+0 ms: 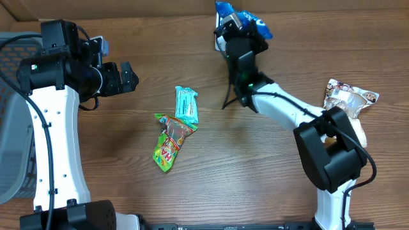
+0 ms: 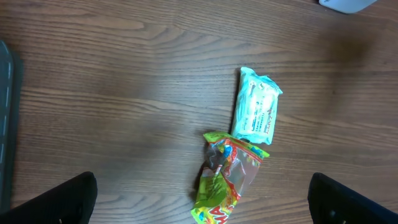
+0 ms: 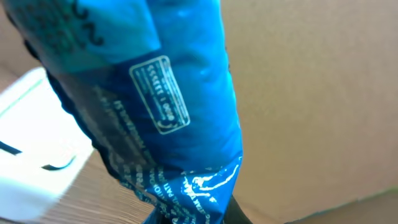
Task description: Scan the item barcode
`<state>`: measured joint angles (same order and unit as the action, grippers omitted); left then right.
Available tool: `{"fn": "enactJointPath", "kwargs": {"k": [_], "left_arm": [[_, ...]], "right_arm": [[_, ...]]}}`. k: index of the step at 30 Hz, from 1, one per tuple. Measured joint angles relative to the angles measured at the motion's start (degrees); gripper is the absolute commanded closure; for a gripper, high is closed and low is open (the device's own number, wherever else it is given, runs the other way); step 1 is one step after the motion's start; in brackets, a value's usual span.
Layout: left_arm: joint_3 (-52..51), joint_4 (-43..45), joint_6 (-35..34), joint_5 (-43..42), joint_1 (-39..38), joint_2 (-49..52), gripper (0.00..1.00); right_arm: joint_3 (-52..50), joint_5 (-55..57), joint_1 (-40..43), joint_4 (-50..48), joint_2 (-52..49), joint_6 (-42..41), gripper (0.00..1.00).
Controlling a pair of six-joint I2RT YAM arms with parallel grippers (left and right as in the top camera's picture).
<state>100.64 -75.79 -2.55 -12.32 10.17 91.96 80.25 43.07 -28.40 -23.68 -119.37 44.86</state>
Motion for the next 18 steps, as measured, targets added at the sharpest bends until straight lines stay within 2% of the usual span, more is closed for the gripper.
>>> {"fn": "enactJointPath", "kwargs": {"k": [5,18], "left_arm": [[0.0,0.0,0.0,0.0,0.0,0.0,0.0],[0.0,0.0,0.0,-0.1,0.0,0.0,0.0]], "right_arm": [[0.0,-3.4,3.4,-4.8,-4.0,6.3,0.96],[0.1,-11.2,4.6,-22.8,-12.7,11.8,0.96]]}}
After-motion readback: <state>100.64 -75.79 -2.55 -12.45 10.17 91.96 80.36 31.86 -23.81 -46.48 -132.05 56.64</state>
